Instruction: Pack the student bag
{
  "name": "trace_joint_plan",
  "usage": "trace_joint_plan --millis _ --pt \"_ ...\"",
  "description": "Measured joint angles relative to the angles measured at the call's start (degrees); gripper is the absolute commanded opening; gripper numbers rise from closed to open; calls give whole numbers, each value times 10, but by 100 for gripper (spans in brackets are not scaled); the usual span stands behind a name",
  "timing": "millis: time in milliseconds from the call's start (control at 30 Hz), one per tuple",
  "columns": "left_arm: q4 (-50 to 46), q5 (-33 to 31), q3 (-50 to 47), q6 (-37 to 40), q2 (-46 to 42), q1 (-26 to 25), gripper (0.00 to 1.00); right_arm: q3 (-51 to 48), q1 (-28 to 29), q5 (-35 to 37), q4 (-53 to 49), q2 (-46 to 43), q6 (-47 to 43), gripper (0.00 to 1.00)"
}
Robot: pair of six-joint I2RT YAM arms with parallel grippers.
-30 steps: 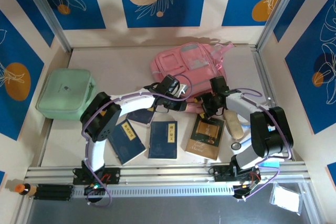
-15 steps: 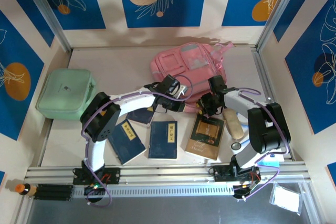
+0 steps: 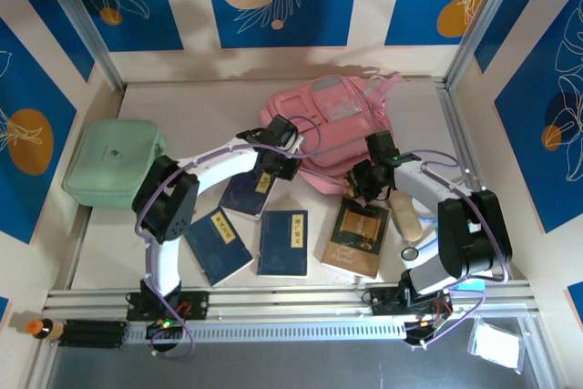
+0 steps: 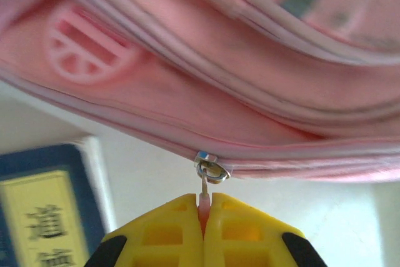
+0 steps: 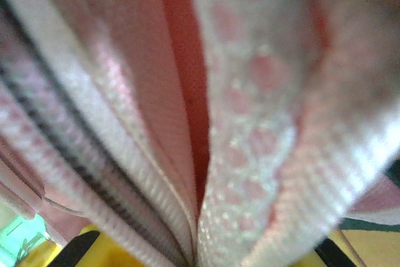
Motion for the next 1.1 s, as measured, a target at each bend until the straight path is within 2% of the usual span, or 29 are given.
trace_joint_plan --millis 400,567,733,833,900,967,1100 --pt "-20 -38 71 5 45 70 0 -1 5 -9 19 -23 -10 17" --pt "-31 -43 108 -2 71 82 9 -1 10 -17 32 -22 -11 19" --pt "-33 -57 127 -39 79 92 28 -1 32 -19 65 -8 -9 23" --pt "-33 -71 130 -59 79 101 43 0 48 -27 85 15 -9 31" --pt "-35 -80 130 -69 78 107 52 18 56 -49 91 47 -16 40" --pt "-33 -87 118 -78 70 109 57 42 63 -74 97 78 -35 50" --pt "-32 -87 51 -93 9 111 65 90 78 -104 90 101 -96 57"
